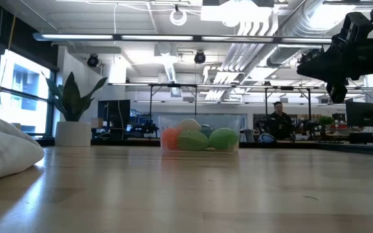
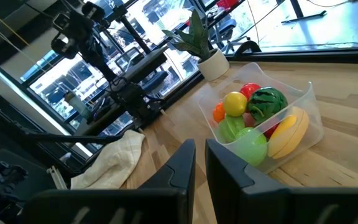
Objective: Pick and placing Produce into tupperware
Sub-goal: Return to Home Position
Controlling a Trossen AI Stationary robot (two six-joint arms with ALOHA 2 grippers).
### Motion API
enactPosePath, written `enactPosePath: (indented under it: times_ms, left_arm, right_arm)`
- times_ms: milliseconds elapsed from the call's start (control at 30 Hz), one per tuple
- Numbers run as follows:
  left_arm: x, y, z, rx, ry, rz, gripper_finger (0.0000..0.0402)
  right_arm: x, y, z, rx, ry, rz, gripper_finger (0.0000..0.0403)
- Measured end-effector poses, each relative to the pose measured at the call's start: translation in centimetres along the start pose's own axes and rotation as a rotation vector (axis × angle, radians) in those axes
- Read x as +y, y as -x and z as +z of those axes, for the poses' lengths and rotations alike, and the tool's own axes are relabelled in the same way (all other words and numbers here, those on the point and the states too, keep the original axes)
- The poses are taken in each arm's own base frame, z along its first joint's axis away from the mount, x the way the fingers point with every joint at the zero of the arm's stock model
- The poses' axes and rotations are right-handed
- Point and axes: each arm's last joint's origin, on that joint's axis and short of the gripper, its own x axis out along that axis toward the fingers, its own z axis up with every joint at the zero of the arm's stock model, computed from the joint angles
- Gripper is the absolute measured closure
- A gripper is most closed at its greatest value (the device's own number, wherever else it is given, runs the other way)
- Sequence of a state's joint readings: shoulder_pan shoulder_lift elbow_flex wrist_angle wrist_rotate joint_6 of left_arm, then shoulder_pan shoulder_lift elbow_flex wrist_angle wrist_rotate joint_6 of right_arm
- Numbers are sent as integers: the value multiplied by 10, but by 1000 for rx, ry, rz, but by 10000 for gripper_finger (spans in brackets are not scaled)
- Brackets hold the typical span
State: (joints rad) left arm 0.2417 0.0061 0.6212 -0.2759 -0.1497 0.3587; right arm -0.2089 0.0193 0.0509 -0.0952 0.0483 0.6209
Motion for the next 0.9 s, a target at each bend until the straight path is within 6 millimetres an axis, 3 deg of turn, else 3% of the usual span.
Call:
enactPosePath:
  times_ms: [300,567,900]
  left_arm:
    - [-26,-27,-55,-62,86,-18,401]
    - [-50,-33,-110,-24,158,-91,401]
    - [-62,-32,-140,101,188,-190,401]
  right_arm:
    - [0,0,0,0,0,0,375]
    - [0,0,0,0,0,-1,375]
    - [0,0,0,0,0,-1,375]
